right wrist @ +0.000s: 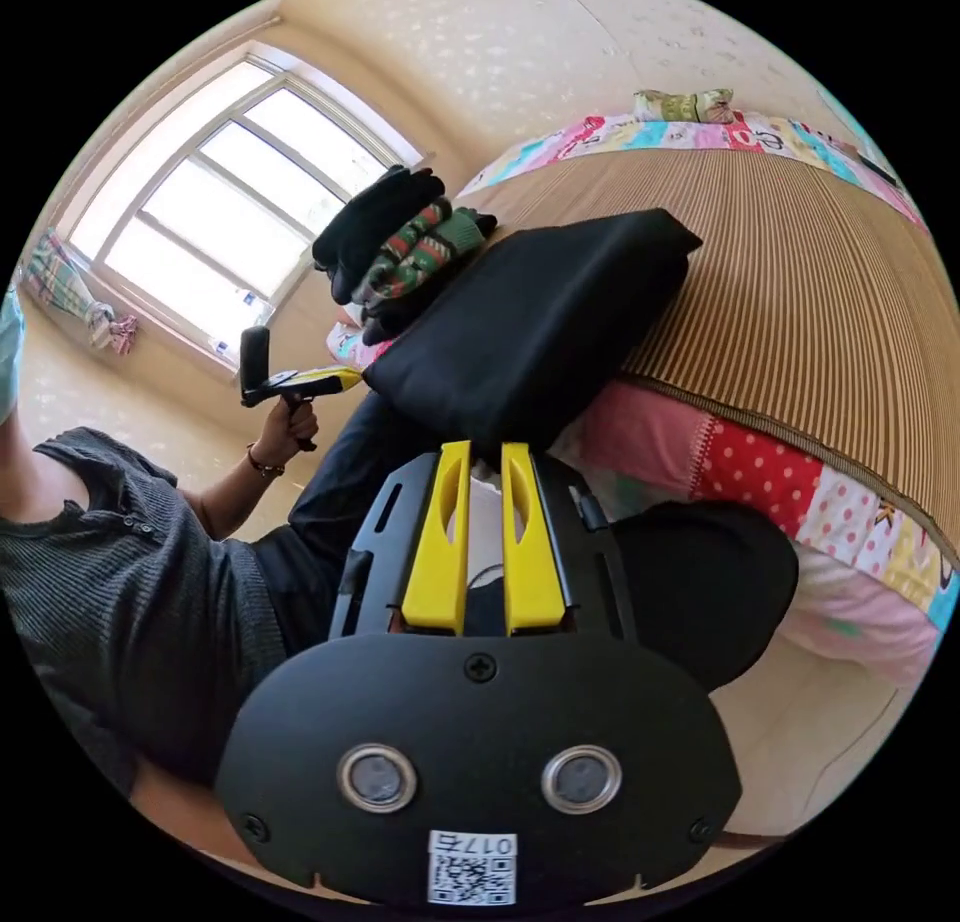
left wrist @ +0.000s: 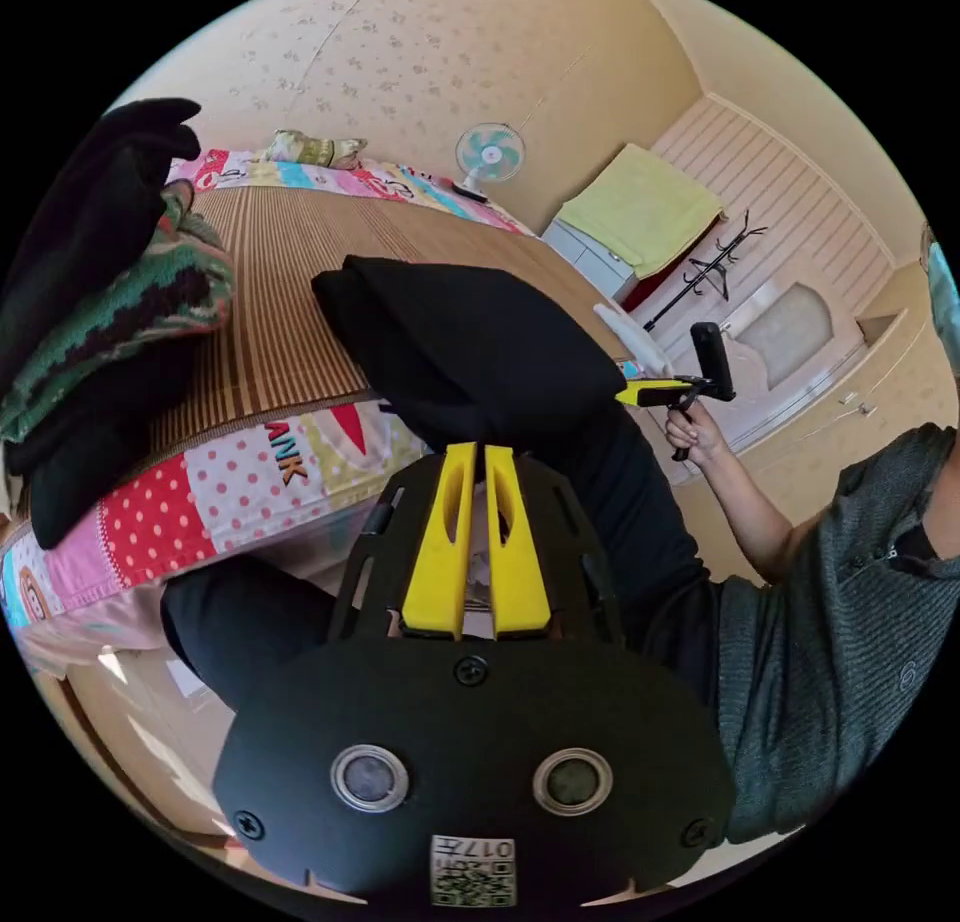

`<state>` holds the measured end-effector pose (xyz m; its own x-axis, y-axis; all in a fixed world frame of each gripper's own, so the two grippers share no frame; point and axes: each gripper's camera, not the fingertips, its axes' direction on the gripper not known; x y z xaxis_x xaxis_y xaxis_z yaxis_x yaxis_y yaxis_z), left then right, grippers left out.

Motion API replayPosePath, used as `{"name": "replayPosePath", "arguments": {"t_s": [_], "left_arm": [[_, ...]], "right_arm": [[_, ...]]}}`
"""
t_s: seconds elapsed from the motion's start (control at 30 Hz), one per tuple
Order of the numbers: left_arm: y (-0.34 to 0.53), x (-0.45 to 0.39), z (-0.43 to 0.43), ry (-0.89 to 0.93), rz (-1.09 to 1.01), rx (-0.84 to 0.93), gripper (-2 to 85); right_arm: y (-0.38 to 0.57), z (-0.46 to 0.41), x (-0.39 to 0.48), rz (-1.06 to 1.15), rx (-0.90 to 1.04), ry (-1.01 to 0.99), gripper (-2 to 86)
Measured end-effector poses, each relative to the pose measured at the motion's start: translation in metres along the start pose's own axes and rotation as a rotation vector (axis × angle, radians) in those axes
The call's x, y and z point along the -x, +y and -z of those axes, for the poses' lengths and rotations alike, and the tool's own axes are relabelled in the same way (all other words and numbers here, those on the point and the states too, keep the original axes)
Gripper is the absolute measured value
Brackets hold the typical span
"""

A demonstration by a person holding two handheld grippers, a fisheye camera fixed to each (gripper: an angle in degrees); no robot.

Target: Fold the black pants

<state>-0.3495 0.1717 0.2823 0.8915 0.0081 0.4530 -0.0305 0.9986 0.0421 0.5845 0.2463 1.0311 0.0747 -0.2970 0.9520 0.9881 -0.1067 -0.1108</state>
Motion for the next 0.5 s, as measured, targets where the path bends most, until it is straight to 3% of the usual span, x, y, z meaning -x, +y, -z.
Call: {"name": "replayPosePath", "arguments": {"t_s": [0.1,0.17,0.23,0.37,0.5], "left_arm": [[-0.017,0.007,0.003,-0.046,0.031,-0.037,7.1],[-0.047,0.021,0.003,0.024,0.062,-0.07,11.4],[-0.08,0.039,-0.001,0.093,0.104,-0.127,13.9],[-0.149,0.085,-0.037,0.039,0.262,-0.154,18.2],[-0.185,0.106,-0.098,0.016,0.332,-0.011,19.9]], "right_arm": [[0.006,0.011,-0.012,-0.07,-0.12,-0.065,6.9],[-0.006,0.031,-0.036,-0.108,-0.303,-0.185,11.1],[-0.028,0.032,-0.056,-0.147,-0.352,-0.215,14.4],[-0.094,0.002,-0.088,-0.238,-0.308,-0.12,19.4],[-0.132,-0.042,-0.101,-0.273,-0.198,-0.072,20.0]]}}
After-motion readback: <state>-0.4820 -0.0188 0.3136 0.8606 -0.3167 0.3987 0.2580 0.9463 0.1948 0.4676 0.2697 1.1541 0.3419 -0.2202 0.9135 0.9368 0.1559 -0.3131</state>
